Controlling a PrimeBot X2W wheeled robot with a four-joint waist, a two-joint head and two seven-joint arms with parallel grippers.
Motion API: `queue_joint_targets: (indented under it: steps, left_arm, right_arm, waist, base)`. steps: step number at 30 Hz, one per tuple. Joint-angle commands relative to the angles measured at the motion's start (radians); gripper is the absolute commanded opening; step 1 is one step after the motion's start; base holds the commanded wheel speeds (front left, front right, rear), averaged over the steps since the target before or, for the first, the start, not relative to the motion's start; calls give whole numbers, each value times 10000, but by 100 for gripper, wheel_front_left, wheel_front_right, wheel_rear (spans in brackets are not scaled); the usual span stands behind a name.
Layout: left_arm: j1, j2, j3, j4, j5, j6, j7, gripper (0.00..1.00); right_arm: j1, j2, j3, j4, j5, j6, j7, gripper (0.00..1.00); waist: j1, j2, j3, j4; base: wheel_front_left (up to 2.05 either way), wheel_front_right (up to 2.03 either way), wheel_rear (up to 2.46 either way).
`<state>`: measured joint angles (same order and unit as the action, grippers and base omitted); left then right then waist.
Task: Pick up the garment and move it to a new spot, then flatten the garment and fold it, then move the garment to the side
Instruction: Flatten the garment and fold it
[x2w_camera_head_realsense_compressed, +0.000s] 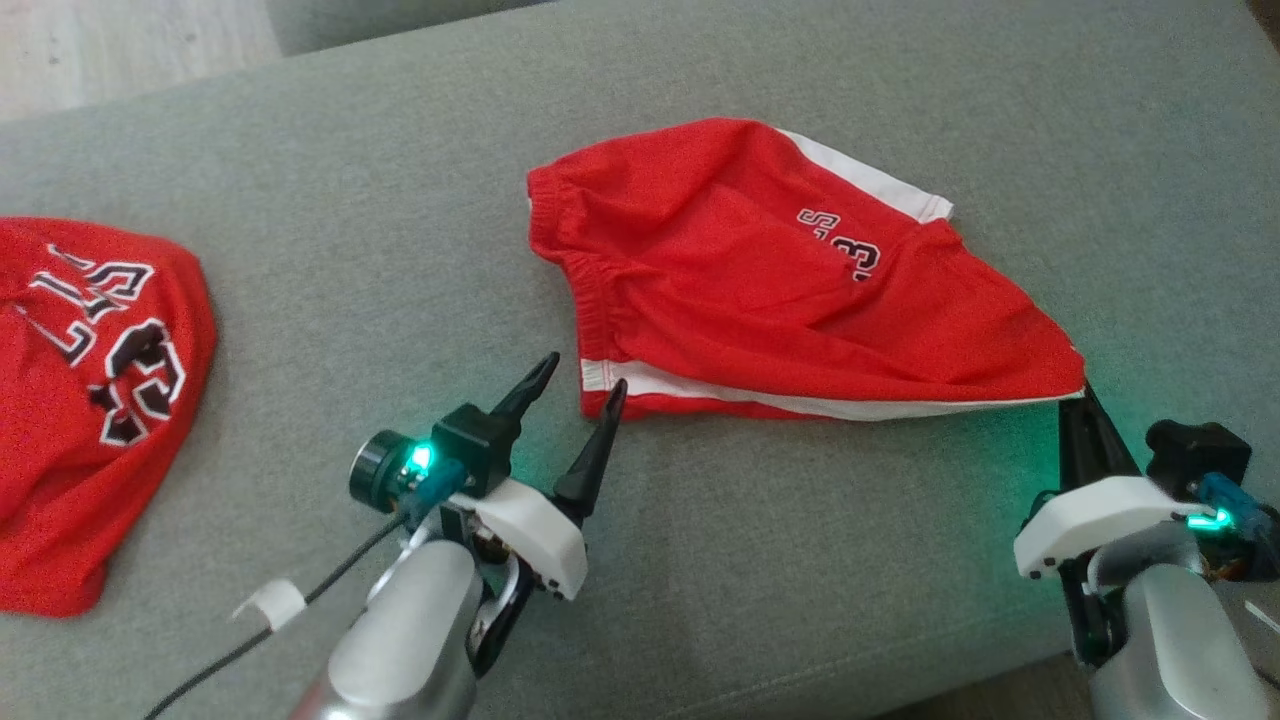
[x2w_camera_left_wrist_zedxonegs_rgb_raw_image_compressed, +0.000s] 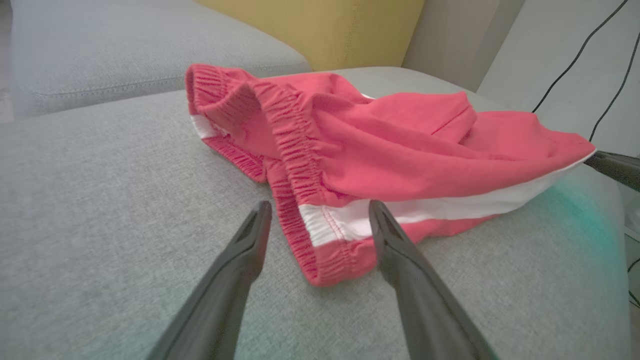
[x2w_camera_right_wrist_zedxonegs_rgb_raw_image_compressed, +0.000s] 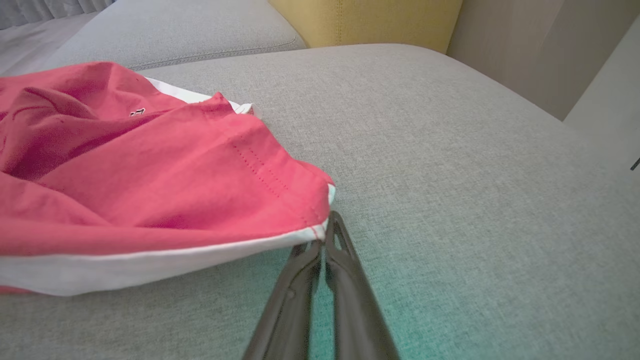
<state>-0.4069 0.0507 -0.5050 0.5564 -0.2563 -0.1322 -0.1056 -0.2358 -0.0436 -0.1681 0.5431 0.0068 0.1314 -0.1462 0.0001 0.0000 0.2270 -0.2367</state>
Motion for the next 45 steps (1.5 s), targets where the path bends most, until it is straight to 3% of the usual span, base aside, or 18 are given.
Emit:
queue_joint_targets:
  steps: [1, 9, 10, 11, 12, 22, 33, 37, 45]
  left_arm:
    - [-494, 11, 218, -97, -103, 20, -15, 100]
    - [-1040, 77, -440, 658, -609, 17, -25, 100]
    - [-1075, 81, -570, 713, -708, 17, 0, 90]
    - [-1113, 96, -685, 754, -797, 17, 3, 37]
    - [-1146, 117, -795, 781, -881, 17, -12, 0]
    - [-1143, 528, -1314, 645, -1022, 20, -833, 0]
    - [-1419, 1351, -1041, -909, -980, 139, -960, 0]
    - [-2036, 1839, -800, -1571, -1103, 115, -485, 0]
    - [-3465, 2666, -272, -2370, -1529, 71, 520, 0]
  right_arm:
    - [-281, -66, 279, -347, 71, -7, -20, 0]
    - [-337, -66, 463, -314, 188, -7, -65, 0]
    - [-343, -66, 471, -300, 195, -7, -70, 0]
    - [-349, -66, 477, -285, 200, -7, -76, 0]
    - [-356, -66, 484, -271, 200, -7, -81, 0]
    - [-386, -66, 390, -532, -60, -7, -202, 0]
    - [-1004, -115, 926, -2231, -182, -7, 663, 0]
    - [-1764, -658, 1597, -2834, 228, -7, 1390, 0]
    - [-3645, -1729, 2764, -3191, 2117, -7, 2779, 0]
  waist:
    - [-1, 0, 111, -100]
    - [-1, 0, 231, -194]
    - [-1, 0, 232, -192]
    - [-1, 0, 232, -187]
    - [-1, 0, 231, -179]
    - [-1, 0, -202, 93]
    - [-1, 0, -1157, 499]
    - [-1, 0, -1526, 530]
    - [-1, 0, -2188, 563]
  base:
    - [0, 0, 0]
    - [0, 0, 0]
    - [0, 0, 0]
    - [0, 0, 0]
    - [0, 0, 0]
    - [0, 0, 0]
    - [0, 0, 0]
    - [0, 0, 0]
    - [0, 0, 0]
